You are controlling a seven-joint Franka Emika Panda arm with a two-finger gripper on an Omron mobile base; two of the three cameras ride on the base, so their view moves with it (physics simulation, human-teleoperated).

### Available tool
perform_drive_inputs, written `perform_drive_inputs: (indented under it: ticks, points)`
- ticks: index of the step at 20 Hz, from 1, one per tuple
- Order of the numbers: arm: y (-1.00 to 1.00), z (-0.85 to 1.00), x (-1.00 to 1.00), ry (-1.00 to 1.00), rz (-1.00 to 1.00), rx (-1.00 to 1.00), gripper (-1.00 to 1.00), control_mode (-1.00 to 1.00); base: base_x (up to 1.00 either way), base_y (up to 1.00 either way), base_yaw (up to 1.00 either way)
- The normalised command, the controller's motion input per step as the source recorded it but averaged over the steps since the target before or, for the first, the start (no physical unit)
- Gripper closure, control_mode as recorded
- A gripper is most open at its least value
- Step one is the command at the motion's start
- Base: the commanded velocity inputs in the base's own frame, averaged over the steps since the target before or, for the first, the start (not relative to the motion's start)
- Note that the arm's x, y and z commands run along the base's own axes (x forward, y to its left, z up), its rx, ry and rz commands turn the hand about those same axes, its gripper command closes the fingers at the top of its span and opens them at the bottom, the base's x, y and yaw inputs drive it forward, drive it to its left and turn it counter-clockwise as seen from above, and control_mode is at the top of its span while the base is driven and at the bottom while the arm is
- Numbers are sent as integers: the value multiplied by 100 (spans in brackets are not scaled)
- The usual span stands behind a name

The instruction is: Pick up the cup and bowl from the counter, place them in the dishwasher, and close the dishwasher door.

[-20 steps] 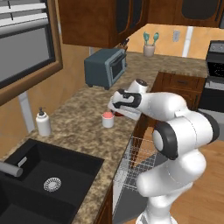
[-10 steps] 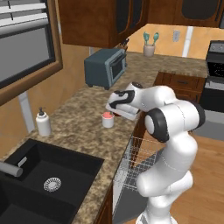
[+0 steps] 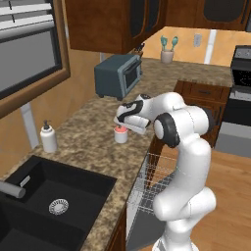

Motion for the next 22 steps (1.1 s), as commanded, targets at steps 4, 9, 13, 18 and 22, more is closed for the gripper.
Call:
perform_drive_inputs:
  ticks: [4, 9, 13, 18, 22]
  points:
    - [0, -47, 12, 6, -1, 0, -100, -100, 0, 0, 0]
    - [9, -52, 11, 8, -1, 0, 100, -100, 0, 0, 0]
    - [5, -9, 4, 2, 0, 0, 100, -100, 0, 0, 0]
    - [-1, 0, -22, -2, 0, 0, 100, -100, 0, 0, 0]
    - [-9, 17, -96, -9, 1, 0, 100, -100, 0, 0, 0]
